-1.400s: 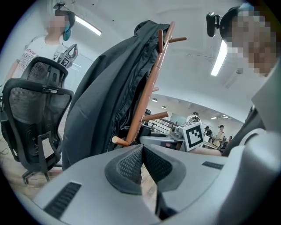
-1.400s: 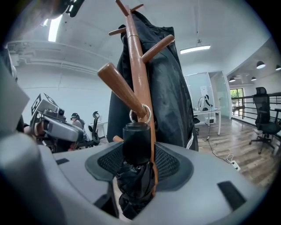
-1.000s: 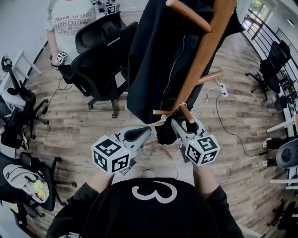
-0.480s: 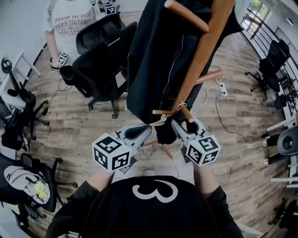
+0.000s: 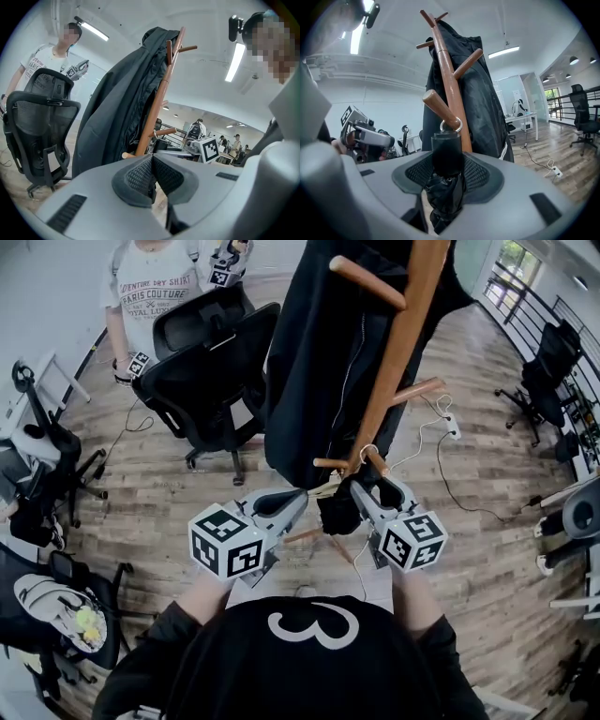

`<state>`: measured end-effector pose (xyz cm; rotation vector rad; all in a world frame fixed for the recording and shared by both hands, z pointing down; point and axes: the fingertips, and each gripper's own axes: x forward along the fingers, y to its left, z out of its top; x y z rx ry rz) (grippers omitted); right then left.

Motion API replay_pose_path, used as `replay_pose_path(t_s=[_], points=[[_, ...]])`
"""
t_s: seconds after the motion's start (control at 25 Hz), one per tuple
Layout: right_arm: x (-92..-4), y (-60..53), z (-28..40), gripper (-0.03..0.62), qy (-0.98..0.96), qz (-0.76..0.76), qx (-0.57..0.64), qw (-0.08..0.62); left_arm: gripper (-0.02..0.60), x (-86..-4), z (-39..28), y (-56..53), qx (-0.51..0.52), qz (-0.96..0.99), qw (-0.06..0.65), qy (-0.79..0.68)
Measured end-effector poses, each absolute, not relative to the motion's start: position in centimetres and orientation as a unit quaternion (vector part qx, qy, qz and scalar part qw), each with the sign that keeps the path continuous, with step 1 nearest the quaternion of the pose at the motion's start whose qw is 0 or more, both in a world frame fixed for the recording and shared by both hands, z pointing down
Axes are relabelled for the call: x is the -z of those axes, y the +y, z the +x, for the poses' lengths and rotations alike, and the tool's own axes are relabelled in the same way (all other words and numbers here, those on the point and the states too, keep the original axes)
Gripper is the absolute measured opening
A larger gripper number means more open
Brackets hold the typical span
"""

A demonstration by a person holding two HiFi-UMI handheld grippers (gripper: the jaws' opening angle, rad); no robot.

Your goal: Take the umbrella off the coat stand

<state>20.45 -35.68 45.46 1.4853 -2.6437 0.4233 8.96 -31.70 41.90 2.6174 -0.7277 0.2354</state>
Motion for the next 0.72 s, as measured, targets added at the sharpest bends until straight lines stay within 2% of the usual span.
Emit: replay_pose_path(t_s=[0.72], points=[[-42.7, -32.8, 20.4, 0.206, -0.843, 0.520, -0.133, 0.016, 0.015, -40.2, 8.3, -28.8, -0.101, 0.944, 0.209, -0.233]])
